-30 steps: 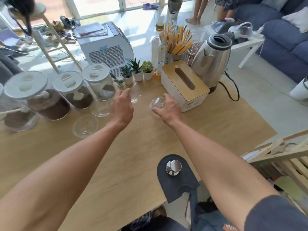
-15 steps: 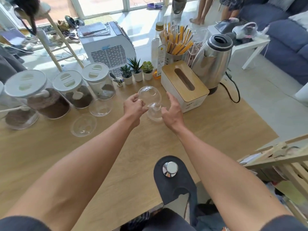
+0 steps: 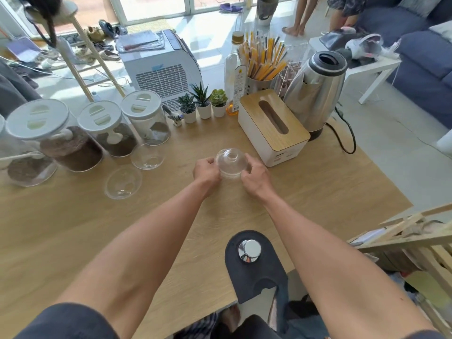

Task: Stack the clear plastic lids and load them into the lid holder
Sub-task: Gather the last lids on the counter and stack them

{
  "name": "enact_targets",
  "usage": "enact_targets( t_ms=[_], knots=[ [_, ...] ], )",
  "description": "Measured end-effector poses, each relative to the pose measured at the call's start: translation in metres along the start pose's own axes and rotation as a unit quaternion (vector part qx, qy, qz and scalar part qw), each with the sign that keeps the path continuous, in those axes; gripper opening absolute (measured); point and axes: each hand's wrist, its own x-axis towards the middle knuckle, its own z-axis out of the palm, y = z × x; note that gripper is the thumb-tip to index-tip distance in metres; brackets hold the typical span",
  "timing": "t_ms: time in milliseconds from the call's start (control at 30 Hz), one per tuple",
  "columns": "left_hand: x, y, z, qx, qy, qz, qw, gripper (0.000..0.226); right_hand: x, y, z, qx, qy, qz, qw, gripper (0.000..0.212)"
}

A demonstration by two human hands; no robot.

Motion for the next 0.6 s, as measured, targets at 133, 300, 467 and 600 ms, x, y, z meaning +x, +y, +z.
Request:
enact_targets(
  t_ms=[133,300,467,600],
  knots=[
    [0.005,-0.009,-0.009,0.052,0.029,0.014,0.998,0.046,0.004,-0.003,0.007,-0.026,0.041,0.008,0.999,0.066],
    [-0.029,0.008,-0.063,0.241,0.154,0.199,0.937,0.024,0.007,-0.044,0.020,-0.082,0.136,-0.119,0.980,0.042],
    [-0.039,-0.009,-0.132,0.293,0.218,0.219,0.905,0.031,0.010,-0.097,0.065,-0.121,-0.009,-0.209,0.970,0.042],
    [-0.044,-0.030,-0.174,0.318,0.264,0.167,0.895,0.041,0.006,-0.126,0.114,-0.157,-0.093,-0.238,0.954,0.049]
  ],
)
